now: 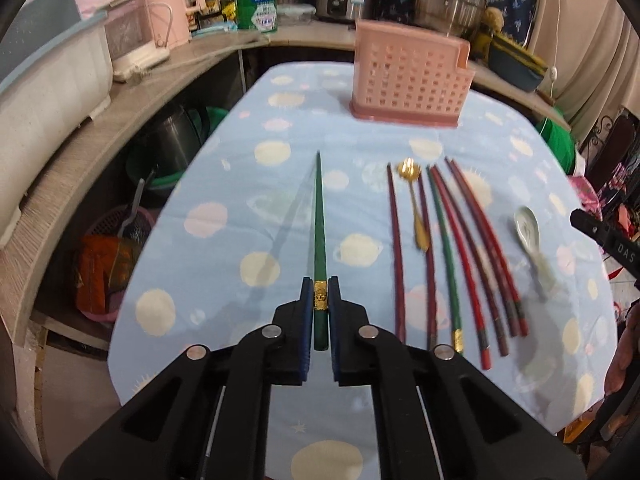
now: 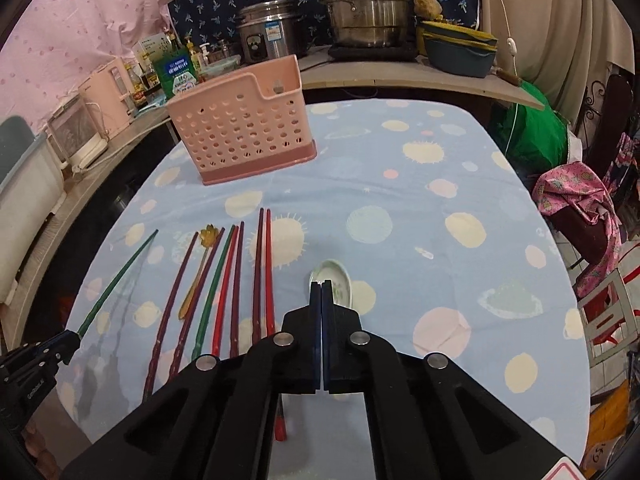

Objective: Organize utensils
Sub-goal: 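Close left tool on the green chopstick while right tool closes on the white spoon, then lift the green chopstick and white spoon with both tools toward the pink basket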

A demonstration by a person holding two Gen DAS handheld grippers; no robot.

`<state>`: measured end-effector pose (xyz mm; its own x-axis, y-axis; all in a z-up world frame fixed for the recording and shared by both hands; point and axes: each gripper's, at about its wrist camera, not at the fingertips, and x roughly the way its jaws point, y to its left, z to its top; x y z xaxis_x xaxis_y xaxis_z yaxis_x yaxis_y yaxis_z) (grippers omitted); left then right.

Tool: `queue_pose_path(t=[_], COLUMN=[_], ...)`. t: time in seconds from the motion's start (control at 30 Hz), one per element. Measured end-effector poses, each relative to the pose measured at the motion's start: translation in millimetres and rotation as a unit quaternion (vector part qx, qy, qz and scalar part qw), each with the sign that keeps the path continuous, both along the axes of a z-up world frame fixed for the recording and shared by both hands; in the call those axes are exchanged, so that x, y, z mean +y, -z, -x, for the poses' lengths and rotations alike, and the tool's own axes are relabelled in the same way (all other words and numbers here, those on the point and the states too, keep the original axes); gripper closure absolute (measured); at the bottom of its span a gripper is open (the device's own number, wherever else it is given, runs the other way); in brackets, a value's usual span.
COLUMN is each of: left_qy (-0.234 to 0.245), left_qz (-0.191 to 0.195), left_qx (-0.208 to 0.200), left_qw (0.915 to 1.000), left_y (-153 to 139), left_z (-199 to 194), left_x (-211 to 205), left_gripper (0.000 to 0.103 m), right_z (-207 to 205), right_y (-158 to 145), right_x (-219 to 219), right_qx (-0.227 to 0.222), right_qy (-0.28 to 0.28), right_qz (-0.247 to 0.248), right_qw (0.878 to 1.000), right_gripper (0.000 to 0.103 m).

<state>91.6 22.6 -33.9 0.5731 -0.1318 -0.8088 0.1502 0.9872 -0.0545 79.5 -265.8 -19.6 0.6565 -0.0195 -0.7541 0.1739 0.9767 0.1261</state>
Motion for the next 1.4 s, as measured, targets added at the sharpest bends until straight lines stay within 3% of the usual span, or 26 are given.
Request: queue_pose_path(t=[0.13,0.23,0.3,0.37,0.43,0.63,0.87,1.0,1.03,1.33,1.37,1.4], left_qy=[-0.003,-0.007,-0.006,-0.006,-0.003,-0.001,-0.009,-0.016,-0.016,-0.01,-0.008,-0.005], left_qz=[0.004,0.005,0.007,0.008,0.006,-0.001,0.011,0.02,0.026,0.035,0.031,0.027], left_qx=[-0.031,-0.03,-0.021,-0.01,0.0,0.031,0.083,0.09,0.091,0.084,0.082,0.081], left_qw=[0.9995,0.9995,0.9997,0.9999,1.0,0.9995,0.9965,0.9956,0.9954,0.9958,0.9961,0.9963], left_y=[-24.0,-24.8,-18.4,-10.2,-2.3,22.0,61.0,69.7,70.8,73.3,73.4,74.3], left_z=[-5.2,-5.8,-4.1,-1.7,0.4,4.7,5.8,11.1,11.8,9.4,9.8,9.4], left_x=[0.7,2.2,2.0,0.9,-0.7,-1.4,10.0,15.8,17.1,15.1,13.6,12.4], left_gripper=[0.096,0.096,0.096,0.096,0.096,0.096,0.096,0.077,0.077,0.077,0.078,0.09], right_z=[-3.7,-0.5,4.9,9.9,14.0,14.5,15.7,18.5,19.0,23.6,23.8,24.2], right_y=[-12.4,-7.5,4.0,19.3,35.1,67.9,74.4,74.1,73.7,65.6,65.0,64.7], right_x=[-3.0,-6.6,-9.2,-10.0,-11.0,-18.8,-17.2,-14.0,-13.7,-12.2,-11.9,-11.5], right_qx=[-0.013,-0.003,0.01,0.03,0.045,0.073,0.071,0.069,0.068,0.059,0.058,0.058], right_qy=[0.001,0.001,0.003,0.003,0.002,0.013,0.012,0.008,0.007,0.008,0.007,0.007], right_qz=[0.006,0.002,-0.006,-0.01,-0.019,-0.049,-0.054,-0.054,-0.054,-0.053,-0.053,-0.053], right_qw=[1.0,1.0,1.0,1.0,0.999,0.996,0.996,0.996,0.996,0.997,0.997,0.997], right_gripper=[0.103,0.102,0.097,0.084,0.082,0.081,0.087,0.091,0.091,0.091,0.091,0.091])
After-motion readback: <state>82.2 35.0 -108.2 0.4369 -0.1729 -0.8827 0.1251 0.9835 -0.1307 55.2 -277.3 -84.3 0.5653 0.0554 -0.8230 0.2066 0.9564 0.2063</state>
